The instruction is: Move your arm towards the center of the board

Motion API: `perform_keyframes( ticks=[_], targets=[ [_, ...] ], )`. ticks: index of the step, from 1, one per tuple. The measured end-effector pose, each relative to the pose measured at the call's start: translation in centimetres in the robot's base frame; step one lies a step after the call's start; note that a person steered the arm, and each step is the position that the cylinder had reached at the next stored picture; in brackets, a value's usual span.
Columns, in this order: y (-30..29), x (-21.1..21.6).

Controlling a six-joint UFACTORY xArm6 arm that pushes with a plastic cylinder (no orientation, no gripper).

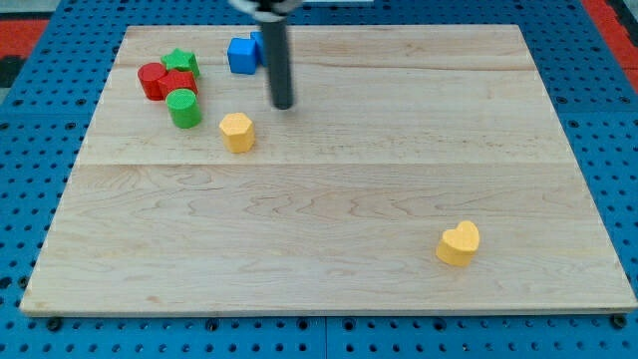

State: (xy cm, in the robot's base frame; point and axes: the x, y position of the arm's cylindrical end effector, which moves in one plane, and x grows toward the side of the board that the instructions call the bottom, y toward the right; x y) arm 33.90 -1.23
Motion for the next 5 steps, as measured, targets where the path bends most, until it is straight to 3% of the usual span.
perform_keyframes(
  ticks=[1,2,5],
  targets=[
    [6.8,-0.7],
    [8.5,-0.6],
    [7.8,-0.6]
  ],
)
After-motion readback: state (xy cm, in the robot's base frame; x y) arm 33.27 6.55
